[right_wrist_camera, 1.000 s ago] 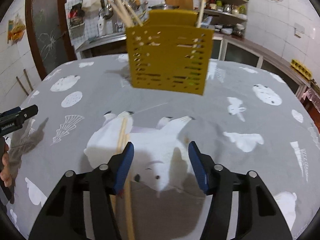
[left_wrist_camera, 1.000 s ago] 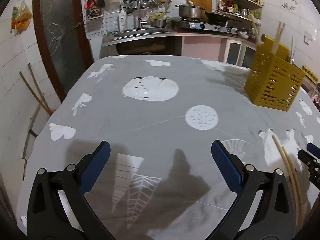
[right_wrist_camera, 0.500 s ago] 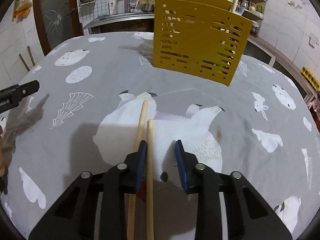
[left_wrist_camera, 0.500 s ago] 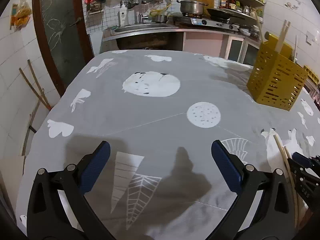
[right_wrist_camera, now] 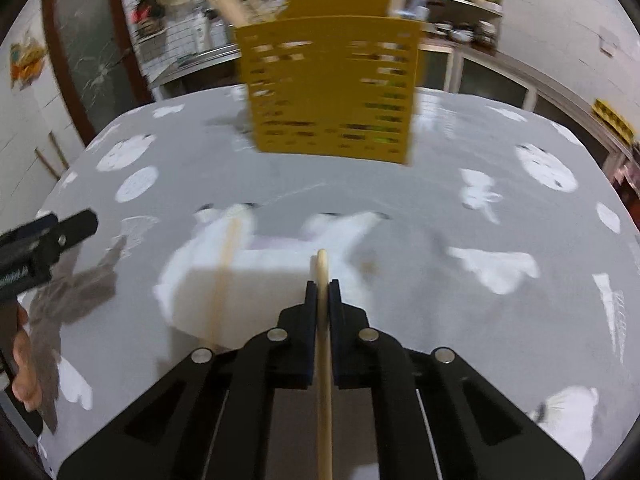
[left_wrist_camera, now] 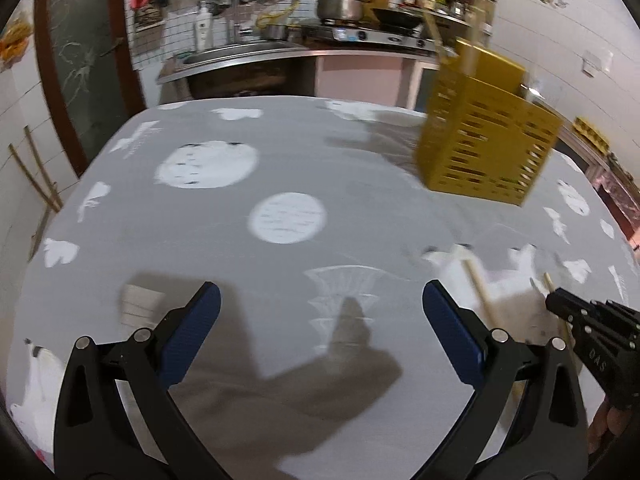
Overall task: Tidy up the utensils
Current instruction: 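Grasp the last wooden chopstick with the left tool while the right tool holds its chopstick, then lift and carry both chopsticks with both tools over the yellow holder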
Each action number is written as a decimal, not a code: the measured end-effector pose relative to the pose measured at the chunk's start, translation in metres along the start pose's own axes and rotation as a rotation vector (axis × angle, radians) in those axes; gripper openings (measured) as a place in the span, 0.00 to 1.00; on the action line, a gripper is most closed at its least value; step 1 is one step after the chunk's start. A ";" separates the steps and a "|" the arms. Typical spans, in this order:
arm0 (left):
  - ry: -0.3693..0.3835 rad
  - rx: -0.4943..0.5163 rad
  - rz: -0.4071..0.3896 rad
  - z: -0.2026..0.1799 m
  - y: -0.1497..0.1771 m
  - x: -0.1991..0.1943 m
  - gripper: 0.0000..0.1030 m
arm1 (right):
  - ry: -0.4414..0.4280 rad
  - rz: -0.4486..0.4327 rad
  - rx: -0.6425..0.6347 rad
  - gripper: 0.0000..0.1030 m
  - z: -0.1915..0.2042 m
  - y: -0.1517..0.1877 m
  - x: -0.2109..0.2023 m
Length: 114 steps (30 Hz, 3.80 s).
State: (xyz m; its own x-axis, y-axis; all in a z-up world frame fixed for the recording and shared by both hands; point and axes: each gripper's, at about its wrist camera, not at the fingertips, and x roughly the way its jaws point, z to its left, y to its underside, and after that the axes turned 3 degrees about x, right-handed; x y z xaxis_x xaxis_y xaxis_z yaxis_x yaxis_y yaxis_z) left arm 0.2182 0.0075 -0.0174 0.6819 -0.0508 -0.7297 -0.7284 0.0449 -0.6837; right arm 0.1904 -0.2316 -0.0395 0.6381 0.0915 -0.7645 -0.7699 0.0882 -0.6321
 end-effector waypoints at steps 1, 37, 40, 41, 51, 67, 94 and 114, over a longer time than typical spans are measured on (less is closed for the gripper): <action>0.013 0.007 0.007 -0.009 0.000 0.002 0.95 | 0.007 -0.002 0.017 0.06 -0.010 0.000 -0.001; 0.079 0.064 0.200 -0.109 -0.017 0.060 0.08 | 0.014 0.019 0.175 0.06 -0.079 -0.011 0.013; 0.102 0.053 0.191 -0.107 -0.017 0.058 0.07 | 0.012 -0.012 0.171 0.06 -0.076 -0.011 0.003; 0.112 0.047 0.188 -0.105 -0.017 0.057 0.07 | 0.012 -0.023 0.167 0.06 -0.074 -0.012 0.000; 0.152 0.072 0.047 -0.101 -0.026 0.006 0.05 | -0.023 -0.127 0.164 0.06 -0.066 -0.018 -0.042; 0.158 0.090 -0.314 -0.067 -0.022 -0.102 0.05 | -0.061 -0.400 0.164 0.06 -0.050 -0.013 -0.119; 0.194 0.094 -0.509 -0.059 -0.052 -0.152 0.04 | -0.123 -0.641 0.146 0.06 -0.035 -0.036 -0.153; 0.223 0.078 -0.621 -0.091 -0.192 -0.137 0.05 | -0.142 -0.815 0.126 0.06 -0.037 -0.148 -0.159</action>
State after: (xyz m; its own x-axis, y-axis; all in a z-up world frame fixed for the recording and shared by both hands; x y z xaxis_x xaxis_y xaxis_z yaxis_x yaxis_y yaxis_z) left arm 0.2586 -0.0854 0.2142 0.9369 -0.2956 -0.1867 -0.1917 0.0122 -0.9814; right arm 0.2030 -0.2963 0.1707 0.9962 0.0742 -0.0455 -0.0652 0.2904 -0.9547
